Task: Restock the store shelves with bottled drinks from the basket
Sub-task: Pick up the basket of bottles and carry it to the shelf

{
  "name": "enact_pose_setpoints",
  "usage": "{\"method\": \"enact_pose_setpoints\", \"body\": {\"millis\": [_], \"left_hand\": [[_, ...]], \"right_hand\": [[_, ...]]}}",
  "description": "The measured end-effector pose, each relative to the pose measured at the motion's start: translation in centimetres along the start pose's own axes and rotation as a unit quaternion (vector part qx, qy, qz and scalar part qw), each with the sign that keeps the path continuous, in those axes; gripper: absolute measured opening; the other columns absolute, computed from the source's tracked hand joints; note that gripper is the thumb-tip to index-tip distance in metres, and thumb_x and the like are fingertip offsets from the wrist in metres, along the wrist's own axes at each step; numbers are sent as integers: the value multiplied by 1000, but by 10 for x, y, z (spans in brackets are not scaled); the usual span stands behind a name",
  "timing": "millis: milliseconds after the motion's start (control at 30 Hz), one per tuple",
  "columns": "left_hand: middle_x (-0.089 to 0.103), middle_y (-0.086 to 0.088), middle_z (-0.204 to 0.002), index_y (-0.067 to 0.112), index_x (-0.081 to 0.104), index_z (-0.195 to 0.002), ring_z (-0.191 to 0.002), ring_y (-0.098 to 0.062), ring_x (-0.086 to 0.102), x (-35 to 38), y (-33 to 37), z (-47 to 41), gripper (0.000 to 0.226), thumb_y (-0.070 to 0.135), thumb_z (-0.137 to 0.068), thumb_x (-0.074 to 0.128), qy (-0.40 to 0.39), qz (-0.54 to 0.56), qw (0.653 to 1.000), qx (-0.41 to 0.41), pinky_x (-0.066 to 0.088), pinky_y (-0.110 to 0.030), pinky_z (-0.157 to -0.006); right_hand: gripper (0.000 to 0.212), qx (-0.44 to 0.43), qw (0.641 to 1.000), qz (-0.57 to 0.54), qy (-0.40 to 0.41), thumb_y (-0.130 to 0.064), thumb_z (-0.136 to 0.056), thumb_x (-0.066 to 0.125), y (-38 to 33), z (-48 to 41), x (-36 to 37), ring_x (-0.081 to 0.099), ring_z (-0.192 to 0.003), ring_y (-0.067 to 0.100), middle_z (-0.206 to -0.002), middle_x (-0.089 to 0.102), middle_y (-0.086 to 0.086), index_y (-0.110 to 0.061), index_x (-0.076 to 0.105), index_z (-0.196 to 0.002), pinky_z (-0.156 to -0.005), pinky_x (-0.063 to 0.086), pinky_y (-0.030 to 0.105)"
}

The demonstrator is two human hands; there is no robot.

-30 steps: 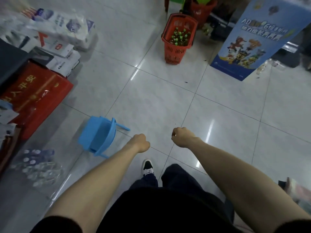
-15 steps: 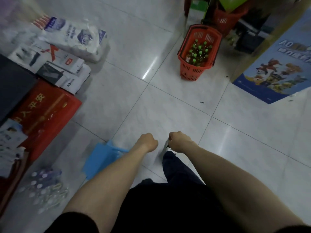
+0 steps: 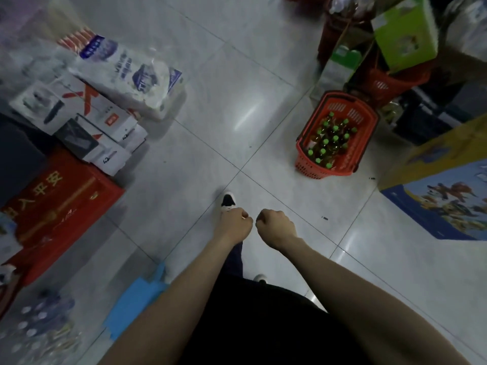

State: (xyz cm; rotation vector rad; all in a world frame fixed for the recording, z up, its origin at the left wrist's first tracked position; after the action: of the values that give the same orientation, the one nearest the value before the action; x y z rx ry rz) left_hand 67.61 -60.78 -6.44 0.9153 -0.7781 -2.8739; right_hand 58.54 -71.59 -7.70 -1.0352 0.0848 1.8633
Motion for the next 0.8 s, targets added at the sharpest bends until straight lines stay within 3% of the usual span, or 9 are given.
{"method": "enact_pose_setpoints", "body": {"millis": [200, 300, 500, 600, 667, 800], "left_hand": [[70, -7, -119, 10, 70, -114, -105, -25, 65, -99, 51, -126, 41, 33, -90, 47, 10, 52, 999, -5, 51, -36, -89], [66, -5, -131, 14, 64, -134, -115, -22, 63, -158, 89, -181, 42, 31, -98, 49, 13, 34, 999, 2, 51, -33, -97], [70, -3, -122, 13, 69, -124, -110, -22, 64, -249, 181, -290, 34, 27, -98, 51, 11, 36, 999, 12, 46, -28, -87], [70, -2, -110, 15, 70, -112, -104, -20, 63, -277, 226, -346, 24, 24, -99, 52, 15, 39, 999, 24, 42, -24, -83], [73, -2, -114, 12, 73, -114, -106, -18, 64, -294, 258, -388, 26, 20, -99, 53, 42, 40, 998, 32, 40, -21, -83], [72, -3, -122, 12, 72, -122, -110, -17, 65, -342, 336, -464, 31, 19, -99, 53, 62, 52, 997, 17, 43, -20, -88]], "right_hand": [[28, 23, 997, -67, 15, -28, -89, 45, -65, -126, -79, 65, -84, 25, -99, 72, 1, -24, 71, -100, -76, 59, 39], [26, 29, 997, -67, 18, -29, -91, 49, -97, -186, -130, 64, -84, 21, -100, 71, -1, -24, 70, -106, -71, 52, 32], [32, 38, 994, -88, 47, -28, -87, 54, -125, -302, -229, 64, -101, 24, -111, 69, 3, -21, 72, -113, -84, 55, 36], [29, 56, 992, -108, 41, -27, -84, 52, -126, -366, -274, 66, -97, 29, -108, 68, 8, -18, 72, -103, -76, 48, 31], [25, 56, 991, -116, 37, -26, -83, 52, -124, -416, -307, 66, -95, 31, -106, 69, 10, -17, 70, -98, -75, 48, 33], [27, 46, 991, -123, 17, -22, -90, 57, -120, -511, -391, 66, -103, 31, -115, 68, 12, -12, 70, -111, -78, 48, 30]]}}
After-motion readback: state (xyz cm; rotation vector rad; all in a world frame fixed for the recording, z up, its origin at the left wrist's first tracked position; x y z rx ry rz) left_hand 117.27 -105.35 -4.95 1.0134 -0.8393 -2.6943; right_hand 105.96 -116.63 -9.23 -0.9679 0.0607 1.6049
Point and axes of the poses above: each hand's wrist, its own z-axis away from the middle knuckle, its own x-axis out of the palm, y = z × x, the point moved 2 cm from there along -z, towards the middle knuckle
